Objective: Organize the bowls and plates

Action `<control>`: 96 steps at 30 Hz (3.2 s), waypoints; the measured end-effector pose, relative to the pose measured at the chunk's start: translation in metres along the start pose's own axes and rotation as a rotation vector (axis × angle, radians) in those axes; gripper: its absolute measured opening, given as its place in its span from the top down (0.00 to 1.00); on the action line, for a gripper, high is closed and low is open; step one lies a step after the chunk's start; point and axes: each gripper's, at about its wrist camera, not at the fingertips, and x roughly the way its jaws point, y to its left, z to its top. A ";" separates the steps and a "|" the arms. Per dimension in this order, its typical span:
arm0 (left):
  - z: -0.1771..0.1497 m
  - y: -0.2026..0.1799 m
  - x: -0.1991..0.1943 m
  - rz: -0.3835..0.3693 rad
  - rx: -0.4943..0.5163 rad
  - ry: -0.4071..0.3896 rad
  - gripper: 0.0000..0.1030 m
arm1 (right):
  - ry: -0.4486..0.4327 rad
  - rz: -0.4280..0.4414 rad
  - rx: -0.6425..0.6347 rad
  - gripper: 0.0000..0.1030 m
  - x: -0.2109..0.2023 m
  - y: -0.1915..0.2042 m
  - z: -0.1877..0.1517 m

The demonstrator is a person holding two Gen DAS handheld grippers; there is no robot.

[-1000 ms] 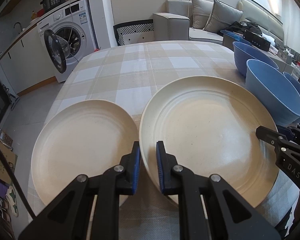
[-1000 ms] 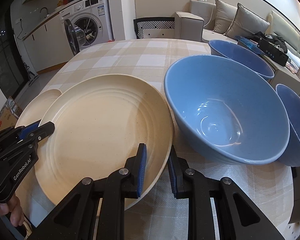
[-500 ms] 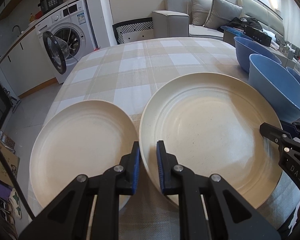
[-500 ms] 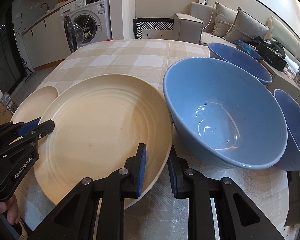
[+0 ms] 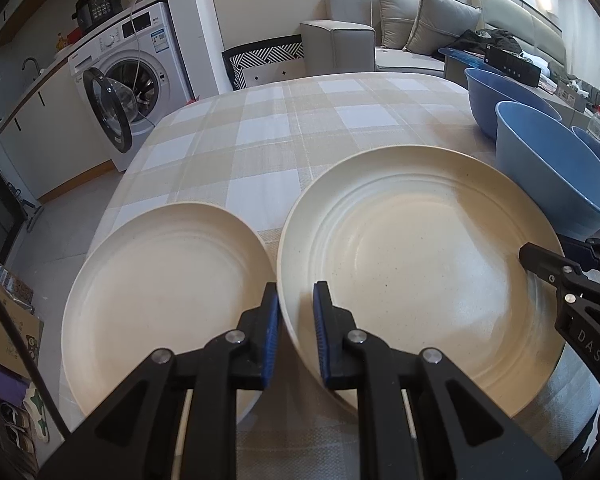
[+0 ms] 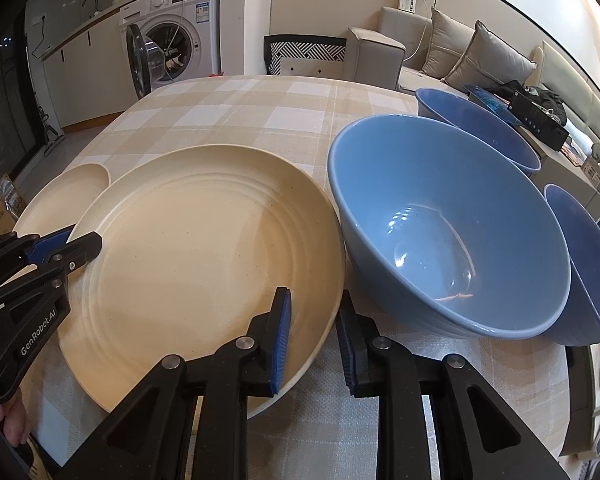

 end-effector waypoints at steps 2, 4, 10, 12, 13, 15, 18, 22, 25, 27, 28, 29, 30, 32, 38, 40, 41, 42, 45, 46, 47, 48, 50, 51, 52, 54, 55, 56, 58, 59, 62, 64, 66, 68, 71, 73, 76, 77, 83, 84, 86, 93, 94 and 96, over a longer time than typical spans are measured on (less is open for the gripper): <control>0.000 0.000 0.000 0.002 0.003 0.000 0.87 | 0.001 -0.003 -0.002 0.79 0.001 0.000 0.000; 0.000 -0.002 0.000 0.012 0.016 0.000 0.86 | 0.005 -0.009 -0.005 0.79 0.002 0.001 0.000; -0.001 -0.006 0.000 0.022 0.037 -0.004 0.85 | 0.017 -0.010 -0.001 0.78 0.007 -0.001 -0.001; -0.001 -0.007 0.000 0.031 0.048 -0.005 0.84 | 0.020 -0.010 0.002 0.78 0.008 -0.002 -0.002; -0.002 -0.009 0.000 0.038 0.057 -0.007 0.83 | 0.022 -0.010 0.002 0.78 0.008 -0.002 -0.002; -0.002 -0.010 0.000 0.039 0.064 -0.009 0.81 | 0.021 -0.010 0.002 0.78 0.009 -0.003 -0.002; -0.002 -0.010 0.000 0.035 0.064 -0.009 0.78 | 0.021 -0.005 0.007 0.78 0.009 -0.003 -0.002; -0.002 -0.008 -0.001 0.025 0.054 -0.008 0.73 | 0.019 0.002 0.011 0.77 0.008 -0.004 -0.003; -0.001 -0.007 -0.002 0.003 0.044 -0.004 0.67 | 0.012 0.018 0.006 0.71 0.005 -0.004 -0.003; -0.002 -0.005 -0.004 0.001 0.040 -0.011 0.65 | 0.006 0.020 0.003 0.69 0.002 -0.003 -0.003; -0.002 -0.004 -0.006 0.001 0.039 -0.014 0.64 | 0.005 0.025 0.002 0.67 0.001 -0.003 -0.003; -0.002 -0.003 -0.007 -0.001 0.036 -0.016 0.64 | 0.003 0.029 0.002 0.66 0.000 -0.002 -0.004; -0.002 -0.002 -0.008 -0.004 0.033 -0.017 0.58 | 0.001 0.033 0.001 0.63 -0.001 -0.002 -0.004; -0.003 0.001 -0.011 -0.004 0.023 -0.024 0.54 | -0.003 0.044 0.002 0.57 -0.003 -0.001 -0.004; -0.003 0.012 -0.020 -0.018 -0.009 -0.039 0.52 | -0.024 0.062 -0.007 0.42 -0.012 0.004 -0.004; -0.004 0.015 -0.022 -0.019 -0.018 -0.041 0.52 | -0.035 0.070 -0.006 0.30 -0.016 0.006 -0.004; -0.004 0.016 -0.023 -0.021 -0.022 -0.041 0.52 | -0.041 0.072 -0.006 0.29 -0.019 0.006 -0.004; -0.004 0.017 -0.024 -0.025 -0.026 -0.040 0.51 | -0.047 0.074 -0.009 0.26 -0.021 0.008 -0.003; -0.005 0.021 -0.028 -0.029 -0.037 -0.042 0.50 | -0.060 0.074 -0.015 0.20 -0.027 0.010 -0.002; -0.005 0.021 -0.029 -0.032 -0.041 -0.045 0.48 | -0.062 0.072 -0.019 0.19 -0.027 0.010 -0.002; -0.005 0.022 -0.031 -0.035 -0.045 -0.046 0.47 | -0.063 0.070 -0.023 0.18 -0.028 0.011 -0.001; -0.006 0.024 -0.033 -0.040 -0.049 -0.046 0.42 | -0.064 0.069 -0.025 0.17 -0.030 0.012 -0.001; -0.006 0.025 -0.036 -0.036 -0.059 -0.055 0.25 | -0.067 0.072 -0.027 0.17 -0.032 0.013 -0.001; -0.007 0.026 -0.040 -0.031 -0.068 -0.067 0.19 | -0.070 0.075 -0.029 0.16 -0.033 0.014 -0.001; -0.007 0.027 -0.042 -0.024 -0.071 -0.073 0.19 | -0.073 0.079 -0.031 0.16 -0.035 0.015 -0.001; -0.007 0.029 -0.045 -0.012 -0.070 -0.069 0.19 | -0.078 0.086 -0.037 0.16 -0.037 0.017 0.000; -0.008 0.030 -0.046 -0.006 -0.072 -0.069 0.17 | -0.080 0.089 -0.041 0.15 -0.038 0.019 0.000; -0.008 0.031 -0.048 0.005 -0.074 -0.068 0.17 | -0.083 0.092 -0.045 0.15 -0.039 0.021 0.001; -0.010 0.034 -0.050 0.021 -0.079 -0.066 0.14 | -0.087 0.098 -0.054 0.15 -0.040 0.024 0.003; -0.011 0.036 -0.051 0.028 -0.085 -0.063 0.13 | -0.090 0.103 -0.057 0.15 -0.041 0.026 0.004; -0.013 0.043 -0.052 0.049 -0.101 -0.050 0.13 | -0.094 0.114 -0.069 0.14 -0.042 0.031 0.007; -0.014 0.047 -0.053 0.070 -0.107 -0.043 0.12 | -0.096 0.119 -0.079 0.14 -0.041 0.035 0.009; -0.016 0.052 -0.053 0.090 -0.119 -0.032 0.12 | -0.099 0.127 -0.092 0.12 -0.041 0.039 0.012; -0.018 0.059 -0.052 0.109 -0.136 -0.018 0.12 | -0.103 0.134 -0.108 0.10 -0.041 0.044 0.015; -0.022 0.068 -0.052 0.134 -0.159 -0.006 0.12 | -0.110 0.146 -0.135 0.09 -0.042 0.053 0.019; -0.024 0.073 -0.052 0.147 -0.172 0.001 0.12 | -0.114 0.155 -0.151 0.07 -0.041 0.059 0.022; -0.027 0.080 -0.052 0.159 -0.187 0.009 0.12 | -0.117 0.170 -0.167 0.05 -0.041 0.066 0.027; -0.028 0.083 -0.053 0.161 -0.192 0.009 0.12 | -0.119 0.176 -0.172 0.04 -0.041 0.069 0.028; -0.030 0.092 -0.056 0.172 -0.211 0.000 0.07 | -0.122 0.202 -0.194 0.02 -0.039 0.081 0.036; -0.030 0.094 -0.057 0.174 -0.213 -0.002 0.05 | -0.123 0.204 -0.197 0.02 -0.039 0.082 0.036; -0.030 0.097 -0.058 0.181 -0.218 -0.006 0.04 | -0.124 0.210 -0.207 0.01 -0.038 0.085 0.039; -0.029 0.106 -0.058 0.191 -0.238 -0.008 0.00 | -0.116 0.237 -0.234 0.01 -0.036 0.095 0.046; -0.029 0.107 -0.058 0.191 -0.240 -0.009 0.00 | -0.114 0.241 -0.240 0.01 -0.035 0.096 0.047; -0.030 0.109 -0.059 0.193 -0.244 -0.009 0.00 | -0.111 0.252 -0.251 0.01 -0.034 0.100 0.049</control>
